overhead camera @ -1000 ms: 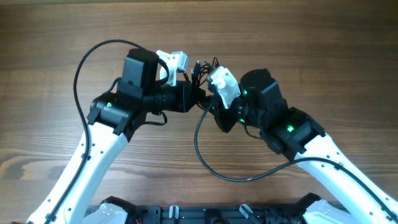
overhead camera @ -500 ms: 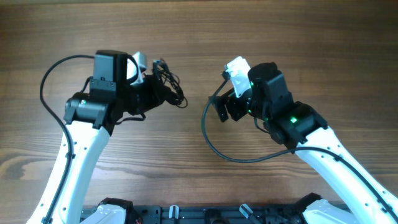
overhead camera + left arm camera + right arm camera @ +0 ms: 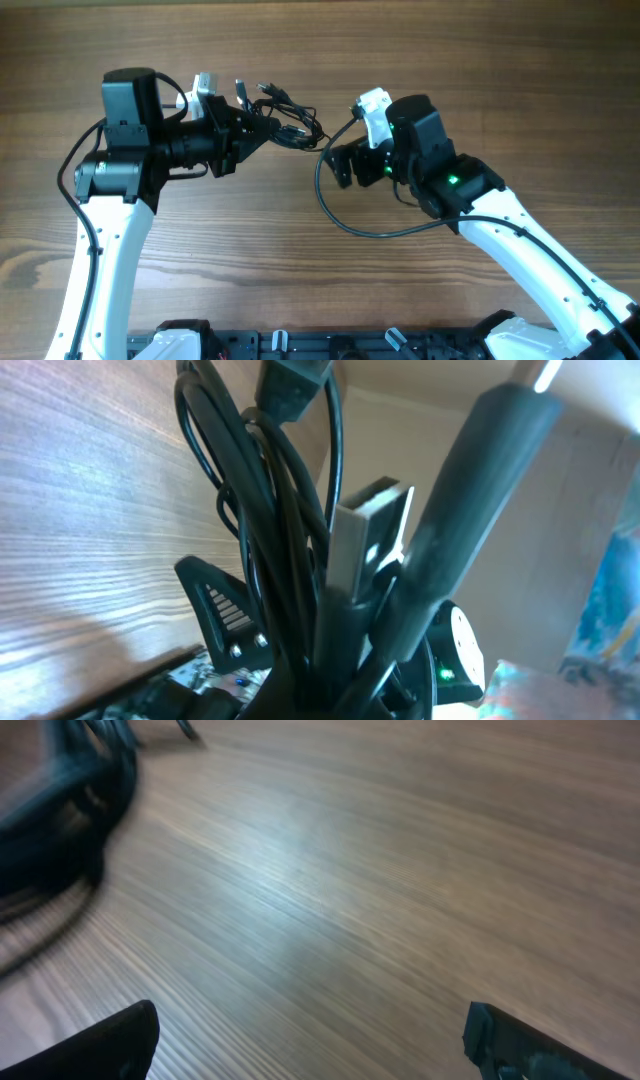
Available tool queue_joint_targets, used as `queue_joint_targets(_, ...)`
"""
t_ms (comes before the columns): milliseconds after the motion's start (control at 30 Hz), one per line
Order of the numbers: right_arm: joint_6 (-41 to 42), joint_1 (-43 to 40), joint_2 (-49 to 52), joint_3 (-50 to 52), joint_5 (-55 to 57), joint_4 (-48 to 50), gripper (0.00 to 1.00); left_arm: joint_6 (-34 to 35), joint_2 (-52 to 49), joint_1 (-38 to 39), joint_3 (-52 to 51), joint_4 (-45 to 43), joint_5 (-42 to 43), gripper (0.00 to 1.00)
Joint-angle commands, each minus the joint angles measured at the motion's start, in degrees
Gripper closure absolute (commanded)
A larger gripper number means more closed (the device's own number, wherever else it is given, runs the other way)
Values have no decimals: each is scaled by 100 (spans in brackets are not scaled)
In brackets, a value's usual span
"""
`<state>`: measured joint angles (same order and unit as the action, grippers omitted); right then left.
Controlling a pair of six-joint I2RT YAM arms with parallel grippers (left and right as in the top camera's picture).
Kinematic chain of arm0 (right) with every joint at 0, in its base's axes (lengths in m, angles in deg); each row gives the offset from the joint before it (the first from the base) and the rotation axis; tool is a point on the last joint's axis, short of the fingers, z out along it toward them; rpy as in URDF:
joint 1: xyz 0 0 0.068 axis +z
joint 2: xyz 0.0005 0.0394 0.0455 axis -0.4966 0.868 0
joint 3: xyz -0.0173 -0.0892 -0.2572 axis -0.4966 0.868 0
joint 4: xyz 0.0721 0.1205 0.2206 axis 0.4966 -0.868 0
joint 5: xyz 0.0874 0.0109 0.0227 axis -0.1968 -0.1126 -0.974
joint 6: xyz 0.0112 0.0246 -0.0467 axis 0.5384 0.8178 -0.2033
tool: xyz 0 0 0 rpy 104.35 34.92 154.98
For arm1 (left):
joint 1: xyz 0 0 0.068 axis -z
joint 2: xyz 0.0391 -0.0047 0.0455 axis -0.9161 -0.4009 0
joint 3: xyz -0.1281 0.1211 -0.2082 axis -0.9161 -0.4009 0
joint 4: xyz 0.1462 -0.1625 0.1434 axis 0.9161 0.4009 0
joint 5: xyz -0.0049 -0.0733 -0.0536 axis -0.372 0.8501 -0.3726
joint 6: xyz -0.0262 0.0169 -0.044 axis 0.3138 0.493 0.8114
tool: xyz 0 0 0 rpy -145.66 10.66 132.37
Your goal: Untangle cables
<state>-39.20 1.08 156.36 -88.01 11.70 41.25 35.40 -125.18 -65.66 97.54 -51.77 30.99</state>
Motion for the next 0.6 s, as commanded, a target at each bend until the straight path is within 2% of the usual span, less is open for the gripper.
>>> queue_joint_targets(0,-81,11,37,20,-1814,763,0,1237,122,-74,4,-44,258,96)
queue_joint_targets(33,-31,11,37,20,-2299,1091,0,1499,122,-101,4,-109,260,96)
queue_joint_targets(133,483,11,37,20,-2820,1840,2,2076,122,-179,4,-664,579,96)
queue_joint_targets(167,501,11,37,20,-2837,2013,6,2258,122,-179,4,-892,743,96)
queue_joint_targets(267,511,11,37,20,-3051,2389,28,2686,122,-179,4,-1770,1202,96)
queue_joint_targets(333,612,11,37,20,-3047,2422,34,2909,122,-179,4,-2328,1303,96)
queue_joint_targets(367,605,11,37,20,-3045,2424,43,2979,122,-179,4,-2726,1373,96)
queue_joint_targets(400,605,11,37,20,-3045,2439,58,3069,122,-179,4,-2931,1436,96)
queue_joint_targets(433,605,11,37,20,-3001,2444,79,3075,122,-179,4,-2933,1458,96)
queue_joint_targets(467,610,11,37,20,-2918,2444,96,3071,122,-179,4,-2933,1478,96)
queue_joint_targets(567,621,9,37,20,-2337,2262,96,3069,122,-181,4,-2933,1502,96)
